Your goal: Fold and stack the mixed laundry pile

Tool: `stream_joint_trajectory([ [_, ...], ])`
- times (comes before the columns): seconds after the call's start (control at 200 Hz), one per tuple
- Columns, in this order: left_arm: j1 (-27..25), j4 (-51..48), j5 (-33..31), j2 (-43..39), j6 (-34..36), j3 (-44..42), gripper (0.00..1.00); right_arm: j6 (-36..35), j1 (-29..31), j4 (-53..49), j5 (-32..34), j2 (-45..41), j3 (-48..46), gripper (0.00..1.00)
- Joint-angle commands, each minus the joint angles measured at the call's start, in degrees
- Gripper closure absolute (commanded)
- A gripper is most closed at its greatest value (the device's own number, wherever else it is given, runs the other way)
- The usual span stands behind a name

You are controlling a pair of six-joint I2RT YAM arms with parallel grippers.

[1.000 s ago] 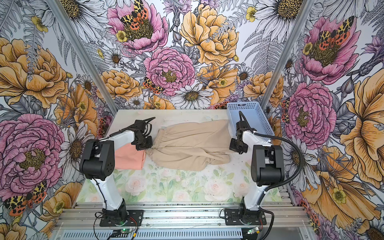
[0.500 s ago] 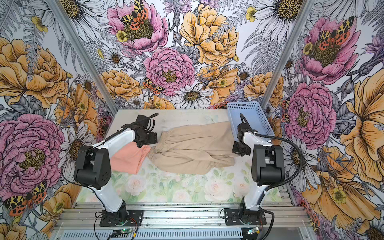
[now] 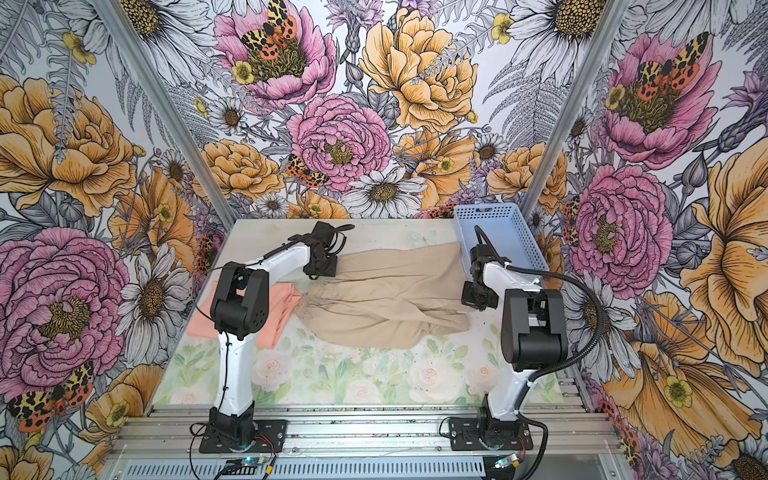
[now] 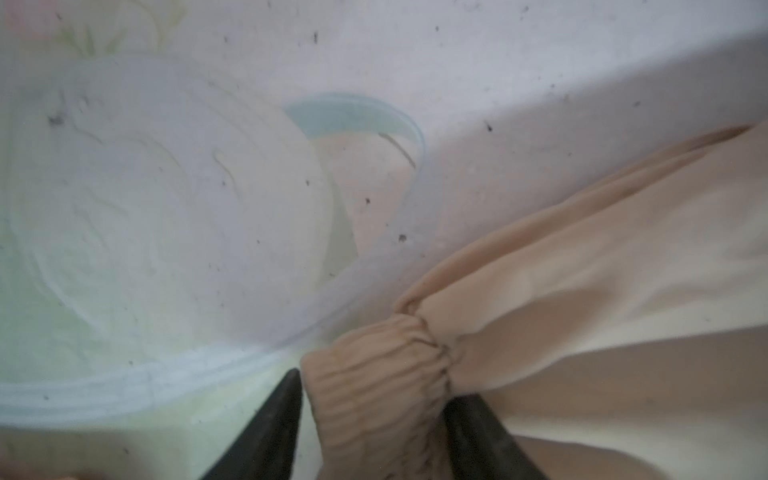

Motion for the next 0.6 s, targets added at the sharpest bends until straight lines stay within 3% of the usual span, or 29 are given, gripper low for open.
stream_joint_trajectory([
  [0.0, 1.35, -1.43, -6.28, 3.49, -0.26, 0.12, 0.74, 0.43, 0.68, 0.57, 0.46, 0.76, 1.75, 1.0],
  [0.06, 3.22, -1.57, -5.62, 3.49, -1.94, 0.03, 0.87, 0.46, 0.85, 0.68, 0.51, 1.01, 1.95, 1.0],
  [0.175, 6.45, -1.56, -4.03, 2.73, -3.88, -0.19, 0.97, 0.2, 0.87, 0.97, 1.5, 1.96, 3.16, 1.0],
  [0.385, 8.93, -2.19, -3.7, 3.95, -1.7, 2.94, 0.98, -0.28, 0.0, 0.99, 2.67, 4.88, 7.15, 1.0],
  [0.5, 9.15, -2.22, -1.45, 4.54, -1.49, 4.39, 0.89, -0.25, 0.33, 0.95, 0.92, 6.08, 8.96, 1.0],
  [0.54, 8.98, -2.22, -0.65, 4.5, -1.76, 4.63, 0.79, -0.37, 0.52, 1.05, 0.67, 6.28, 9.49, 1.0],
  [0.595, 8.88, -2.21, -0.36, 4.26, -2.15, 4.58, 0.58, -0.4, 0.62, 0.89, 0.15, 6.57, 10.13, 1.0],
])
